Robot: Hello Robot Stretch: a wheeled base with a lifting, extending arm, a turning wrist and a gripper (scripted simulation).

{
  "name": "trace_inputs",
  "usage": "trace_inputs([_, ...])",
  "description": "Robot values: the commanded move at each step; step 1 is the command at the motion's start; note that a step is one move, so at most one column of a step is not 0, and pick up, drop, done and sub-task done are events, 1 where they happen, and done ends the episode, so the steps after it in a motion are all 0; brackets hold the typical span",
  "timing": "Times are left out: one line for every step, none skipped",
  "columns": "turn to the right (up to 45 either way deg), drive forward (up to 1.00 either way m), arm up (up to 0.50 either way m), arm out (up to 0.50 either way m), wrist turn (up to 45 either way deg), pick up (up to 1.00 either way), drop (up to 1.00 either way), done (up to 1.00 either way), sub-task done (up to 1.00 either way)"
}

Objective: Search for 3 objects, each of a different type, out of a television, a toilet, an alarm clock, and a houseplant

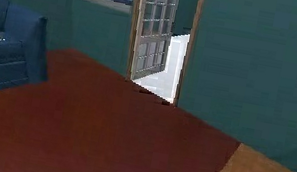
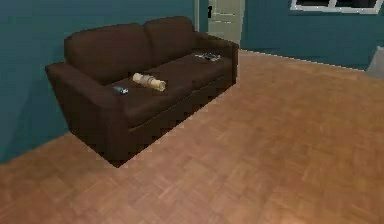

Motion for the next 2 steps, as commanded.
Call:
trace_inputs([0.0,1.00,0.00,0.00,0.0,0.00,0.00,0.00,0.00])
trace_inputs([3.0,0.00,0.00,0.00,0.0,0.00,0.00,0.00,0.00])
